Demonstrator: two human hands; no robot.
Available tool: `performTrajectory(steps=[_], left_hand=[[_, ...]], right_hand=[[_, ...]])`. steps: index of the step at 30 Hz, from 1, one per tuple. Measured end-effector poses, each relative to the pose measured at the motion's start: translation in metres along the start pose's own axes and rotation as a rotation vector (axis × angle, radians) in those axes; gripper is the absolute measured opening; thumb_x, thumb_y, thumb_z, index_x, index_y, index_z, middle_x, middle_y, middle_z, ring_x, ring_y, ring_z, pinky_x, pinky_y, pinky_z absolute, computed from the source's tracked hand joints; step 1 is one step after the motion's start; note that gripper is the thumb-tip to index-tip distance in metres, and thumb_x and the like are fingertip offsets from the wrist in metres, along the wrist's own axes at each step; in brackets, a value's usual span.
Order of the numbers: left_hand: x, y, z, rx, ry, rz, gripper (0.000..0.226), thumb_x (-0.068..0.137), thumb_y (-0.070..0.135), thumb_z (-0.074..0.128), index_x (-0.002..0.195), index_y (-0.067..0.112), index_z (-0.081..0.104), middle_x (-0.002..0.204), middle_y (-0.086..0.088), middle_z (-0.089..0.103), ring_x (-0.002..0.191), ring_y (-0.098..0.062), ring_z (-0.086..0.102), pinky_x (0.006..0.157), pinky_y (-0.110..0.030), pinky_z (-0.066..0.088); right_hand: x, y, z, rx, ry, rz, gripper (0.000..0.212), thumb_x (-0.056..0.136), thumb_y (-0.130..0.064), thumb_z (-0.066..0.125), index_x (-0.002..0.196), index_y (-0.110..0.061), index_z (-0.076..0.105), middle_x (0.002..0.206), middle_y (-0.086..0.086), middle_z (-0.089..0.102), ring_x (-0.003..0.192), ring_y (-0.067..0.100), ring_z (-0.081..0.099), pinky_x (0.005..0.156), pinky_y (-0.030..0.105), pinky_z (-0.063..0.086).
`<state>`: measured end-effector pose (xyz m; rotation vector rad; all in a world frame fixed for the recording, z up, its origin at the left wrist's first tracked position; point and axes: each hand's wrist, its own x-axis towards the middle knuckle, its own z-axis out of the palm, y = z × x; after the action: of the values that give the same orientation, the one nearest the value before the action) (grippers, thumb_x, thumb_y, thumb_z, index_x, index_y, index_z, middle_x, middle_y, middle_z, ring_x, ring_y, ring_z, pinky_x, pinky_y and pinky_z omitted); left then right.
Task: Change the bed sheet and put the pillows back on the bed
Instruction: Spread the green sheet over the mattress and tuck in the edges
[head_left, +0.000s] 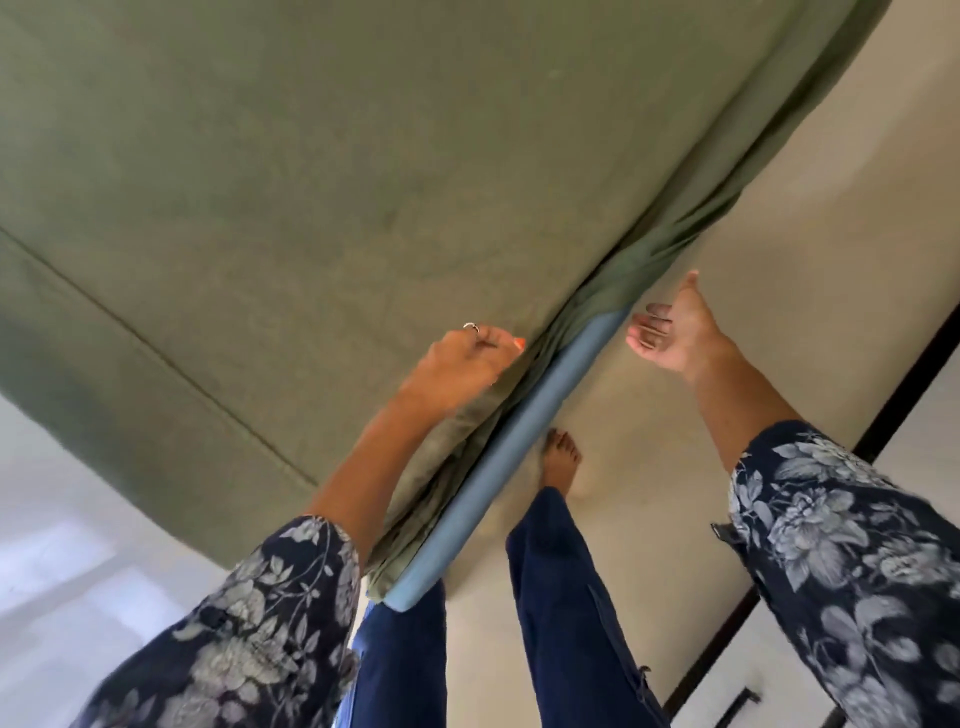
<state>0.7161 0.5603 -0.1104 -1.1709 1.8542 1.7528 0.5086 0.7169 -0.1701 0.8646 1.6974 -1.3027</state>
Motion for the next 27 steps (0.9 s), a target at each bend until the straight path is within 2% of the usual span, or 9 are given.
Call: performTrajectory(steps=[3, 5, 7, 11, 13, 15, 18, 22, 27], left_hand=[[0.027, 0.022, 0.039, 0.054, -0.034, 0.057, 0.029, 0.087, 0.038, 0.065, 0.111, 0.021, 0.065, 0.113, -0.001, 0.068, 0.108, -0.016, 0.063, 0.098, -0.029, 0.046], [0.034, 0.038, 0.066, 0.180, -0.070, 0.135, 0.051, 0.091, 0.031, 0.063, 0.137, 0.016, 0.048, 0.136, -0.003, 0.053, 0.127, -0.016, 0.050, 0.103, -0.016, 0.033], [0.045, 0.054, 0.091, 0.288, -0.055, 0.218, 0.069, 0.092, 0.031, 0.062, 0.149, 0.014, 0.028, 0.152, -0.005, 0.033, 0.140, -0.016, 0.030, 0.110, -0.016, 0.021], [0.069, 0.071, 0.120, 0.397, -0.011, 0.238, 0.091, 0.090, 0.044, 0.060, 0.154, 0.013, 0.003, 0.161, -0.003, 0.008, 0.148, -0.017, 0.009, 0.120, -0.034, 0.016], [0.080, 0.078, 0.127, 0.376, 0.020, 0.213, 0.096, 0.088, 0.047, 0.062, 0.153, 0.011, 0.002, 0.161, -0.005, 0.009, 0.147, -0.020, 0.012, 0.119, -0.035, 0.018], [0.088, 0.083, 0.132, 0.370, 0.029, 0.177, 0.098, 0.087, 0.050, 0.062, 0.153, 0.010, 0.002, 0.160, -0.006, 0.010, 0.147, -0.021, 0.013, 0.119, -0.036, 0.018], [0.100, 0.085, 0.139, 0.301, 0.013, 0.092, 0.102, 0.086, 0.053, 0.062, 0.153, 0.011, -0.003, 0.161, -0.007, 0.006, 0.147, -0.022, 0.013, 0.119, -0.039, 0.021], [0.114, 0.082, 0.142, 0.158, 0.020, -0.034, 0.099, 0.086, 0.051, 0.063, 0.154, 0.012, 0.004, 0.160, -0.004, 0.012, 0.146, -0.018, 0.019, 0.116, -0.031, 0.023], [0.138, 0.069, 0.138, 0.180, -0.093, -0.217, 0.093, 0.085, 0.058, 0.059, 0.154, 0.014, 0.015, 0.155, -0.006, 0.029, 0.140, -0.024, 0.033, 0.108, -0.032, 0.033]], right_hand=[[0.014, -0.035, 0.009, 0.015, -0.058, -0.007, 0.048, 0.092, -0.059, 0.045, 0.097, -0.012, 0.052, 0.083, 0.005, 0.053, 0.067, 0.014, 0.052, 0.062, 0.026, 0.050], [0.019, -0.050, 0.016, -0.124, 0.003, -0.154, 0.022, 0.098, -0.030, 0.051, 0.082, -0.016, 0.047, 0.082, 0.006, 0.053, 0.057, 0.012, 0.047, 0.043, 0.020, 0.046], [0.032, -0.065, 0.017, -0.336, 0.086, -0.404, 0.013, 0.095, -0.010, 0.049, 0.084, -0.014, 0.043, 0.089, 0.012, 0.055, 0.048, 0.013, 0.050, 0.036, 0.018, 0.043], [0.041, -0.084, 0.019, -0.669, 0.093, -0.860, 0.027, 0.084, -0.015, 0.053, 0.108, -0.006, 0.042, 0.101, 0.020, 0.061, 0.086, 0.036, 0.065, 0.073, 0.045, 0.057], [0.038, -0.092, 0.020, -0.795, 0.039, -1.083, 0.033, 0.084, -0.008, 0.059, 0.113, -0.002, 0.043, 0.109, 0.020, 0.058, 0.101, 0.035, 0.059, 0.091, 0.041, 0.048], [0.038, -0.094, 0.014, -1.025, -0.002, -1.296, 0.029, 0.086, -0.005, 0.062, 0.112, 0.001, 0.051, 0.112, 0.019, 0.054, 0.105, 0.034, 0.054, 0.094, 0.037, 0.043], [0.050, -0.093, -0.008, -1.534, 0.206, -1.517, 0.036, 0.092, -0.036, 0.053, 0.101, -0.004, 0.068, 0.105, 0.017, 0.057, 0.099, 0.036, 0.054, 0.089, 0.046, 0.044], [0.053, -0.095, -0.022, -1.886, 0.120, -1.506, 0.064, 0.091, -0.056, 0.033, 0.107, -0.006, 0.070, 0.114, 0.014, 0.058, 0.109, 0.033, 0.051, 0.107, 0.050, 0.027], [0.053, -0.113, 0.017, -2.216, -0.090, -1.065, 0.062, 0.096, -0.051, 0.022, 0.128, -0.014, 0.059, 0.139, 0.009, 0.047, 0.134, 0.024, 0.036, 0.118, 0.045, 0.006]])
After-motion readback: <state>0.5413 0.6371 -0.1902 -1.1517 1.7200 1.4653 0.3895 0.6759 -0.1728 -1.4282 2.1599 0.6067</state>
